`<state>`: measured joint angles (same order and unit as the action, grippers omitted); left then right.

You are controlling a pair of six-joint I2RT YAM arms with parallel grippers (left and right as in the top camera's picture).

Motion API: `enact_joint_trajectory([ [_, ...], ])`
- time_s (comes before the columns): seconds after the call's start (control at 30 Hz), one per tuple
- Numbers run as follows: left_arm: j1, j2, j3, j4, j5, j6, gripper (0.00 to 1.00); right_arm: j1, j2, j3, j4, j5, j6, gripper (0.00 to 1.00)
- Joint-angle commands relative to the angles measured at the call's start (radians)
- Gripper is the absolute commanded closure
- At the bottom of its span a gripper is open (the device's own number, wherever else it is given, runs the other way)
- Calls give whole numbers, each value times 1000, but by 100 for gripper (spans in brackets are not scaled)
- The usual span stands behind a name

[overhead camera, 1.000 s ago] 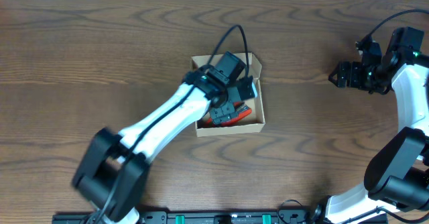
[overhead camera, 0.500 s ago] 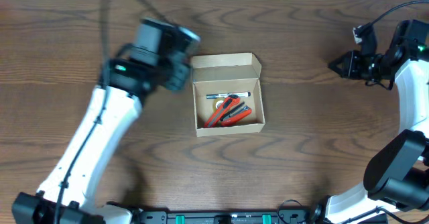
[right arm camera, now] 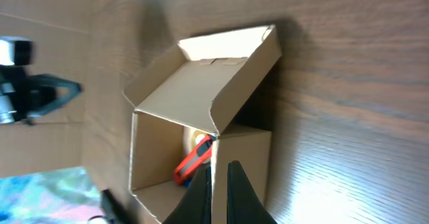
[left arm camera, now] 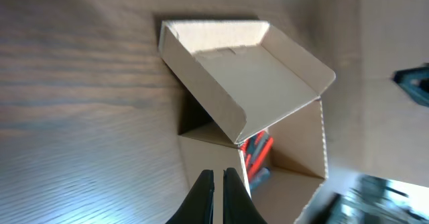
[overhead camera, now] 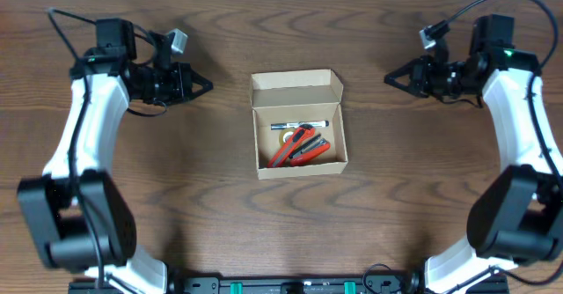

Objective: Pack container
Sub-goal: 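Lift left gripper out and raise both grippers beside the box lid, then push the box lid flaps upward with both grippers from each side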

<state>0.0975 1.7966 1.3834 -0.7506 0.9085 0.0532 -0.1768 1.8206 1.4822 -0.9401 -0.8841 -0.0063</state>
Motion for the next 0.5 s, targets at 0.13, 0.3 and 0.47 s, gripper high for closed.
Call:
enact_joint_trajectory([
  [0.13,0,164,6,8,199,-8,94,36,168,14,15,-90,35,99],
  [0.3,0,252,6,18,235,-8,94,57,245,14,29,-97,35,99],
  [0.47,0,316,6,29,267,-8,94,77,295,14,64,-142,35,99],
])
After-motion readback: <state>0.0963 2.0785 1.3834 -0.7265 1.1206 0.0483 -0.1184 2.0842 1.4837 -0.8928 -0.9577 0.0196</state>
